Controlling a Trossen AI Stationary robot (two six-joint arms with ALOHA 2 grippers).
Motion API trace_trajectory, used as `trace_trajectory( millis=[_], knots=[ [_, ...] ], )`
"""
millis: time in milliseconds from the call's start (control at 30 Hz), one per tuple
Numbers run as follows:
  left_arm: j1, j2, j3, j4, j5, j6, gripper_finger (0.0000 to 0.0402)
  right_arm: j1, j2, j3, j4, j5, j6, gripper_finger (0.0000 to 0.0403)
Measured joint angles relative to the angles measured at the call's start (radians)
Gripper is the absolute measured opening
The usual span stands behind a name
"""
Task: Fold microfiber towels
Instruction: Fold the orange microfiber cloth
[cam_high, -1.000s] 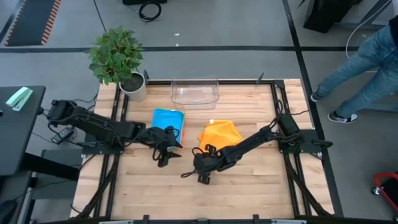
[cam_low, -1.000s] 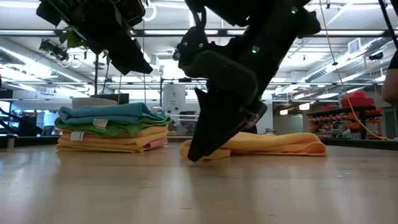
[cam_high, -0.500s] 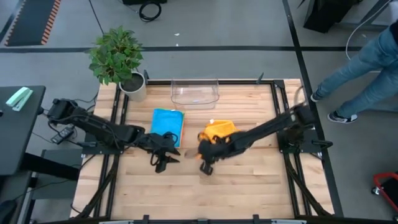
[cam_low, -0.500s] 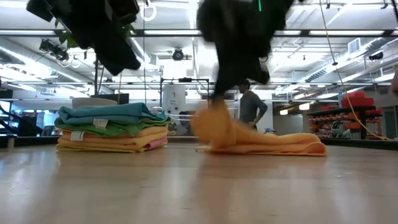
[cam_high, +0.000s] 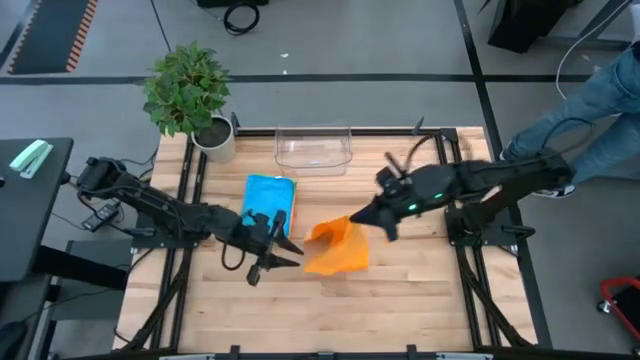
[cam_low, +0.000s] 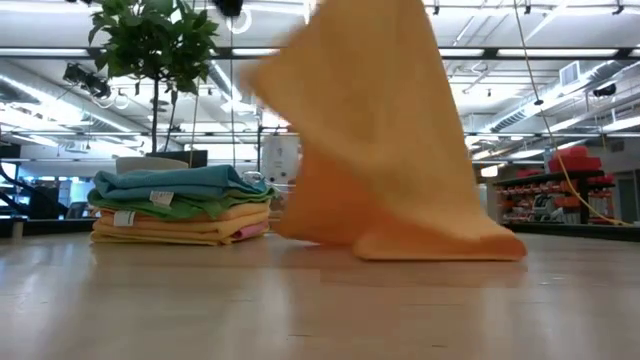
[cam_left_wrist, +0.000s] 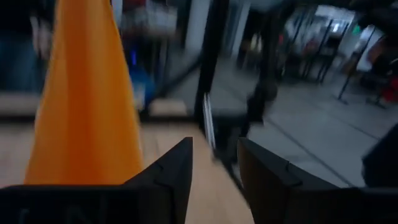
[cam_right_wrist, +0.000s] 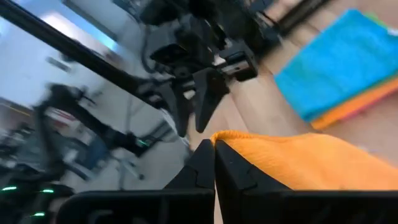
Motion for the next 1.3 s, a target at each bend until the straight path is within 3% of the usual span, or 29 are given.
trace_trajectory(
  millis=[133, 367, 567, 800, 1000, 1300],
  knots=[
    [0.0, -0.001, 0.023, 0.094, -0.06, 0.094, 0.0138, 0.0, -0.07, 0.001, -0.007, 0.011, 0.001, 0.0003],
    [0.0, 0.028, 0.072, -0.178, -0.163, 0.197, 0.0159, 0.005, -0.069, 0.001, -0.039, -0.028, -0.023, 0.0003],
    [-0.047, 0.087, 0.074, -0.281, -0.174, 0.11, 0.0189, 0.005, -0.053, 0.0, -0.043, -0.045, -0.017, 0.0003],
    [-0.183, 0.327, 0.075, -0.265, -0.185, 0.144, 0.0203, 0.004, -0.052, 0.0, -0.053, -0.045, -0.016, 0.0003],
    [-0.207, 0.532, 0.101, -0.122, -0.332, 0.172, 0.0187, 0.004, -0.054, 0.0, -0.097, -0.045, -0.009, 0.0003],
    [-0.207, 0.708, 0.27, -0.247, -0.514, 0.245, 0.0173, 0.004, -0.055, 0.0, -0.112, -0.067, -0.001, 0.0003]
  ],
)
